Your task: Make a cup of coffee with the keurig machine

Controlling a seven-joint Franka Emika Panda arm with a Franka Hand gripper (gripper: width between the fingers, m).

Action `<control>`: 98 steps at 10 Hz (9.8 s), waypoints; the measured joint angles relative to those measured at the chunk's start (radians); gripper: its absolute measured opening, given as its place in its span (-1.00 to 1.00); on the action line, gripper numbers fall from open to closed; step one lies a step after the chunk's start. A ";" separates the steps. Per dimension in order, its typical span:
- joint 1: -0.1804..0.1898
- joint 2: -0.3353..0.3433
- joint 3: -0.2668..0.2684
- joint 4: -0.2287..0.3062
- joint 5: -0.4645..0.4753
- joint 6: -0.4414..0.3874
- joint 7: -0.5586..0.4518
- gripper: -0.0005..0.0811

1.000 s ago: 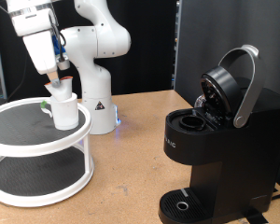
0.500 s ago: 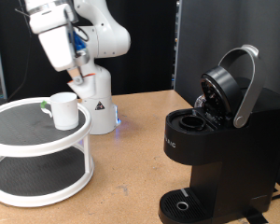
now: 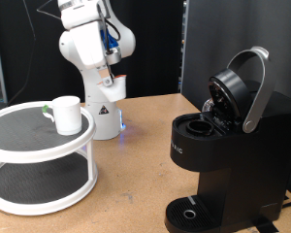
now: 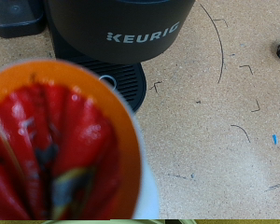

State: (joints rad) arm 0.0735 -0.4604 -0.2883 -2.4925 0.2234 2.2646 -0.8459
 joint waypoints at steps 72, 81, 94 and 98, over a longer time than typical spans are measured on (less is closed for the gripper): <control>0.167 0.307 0.145 0.179 0.294 -0.063 -0.142 0.99; 0.168 0.305 0.153 0.112 0.259 -0.012 -0.135 0.99; 0.172 0.241 0.155 0.009 0.457 0.139 -0.297 0.99; 0.174 0.215 0.155 0.049 0.511 0.099 -0.279 0.99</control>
State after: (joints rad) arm 0.2473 -0.2454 -0.1332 -2.4434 0.7348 2.3635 -1.1253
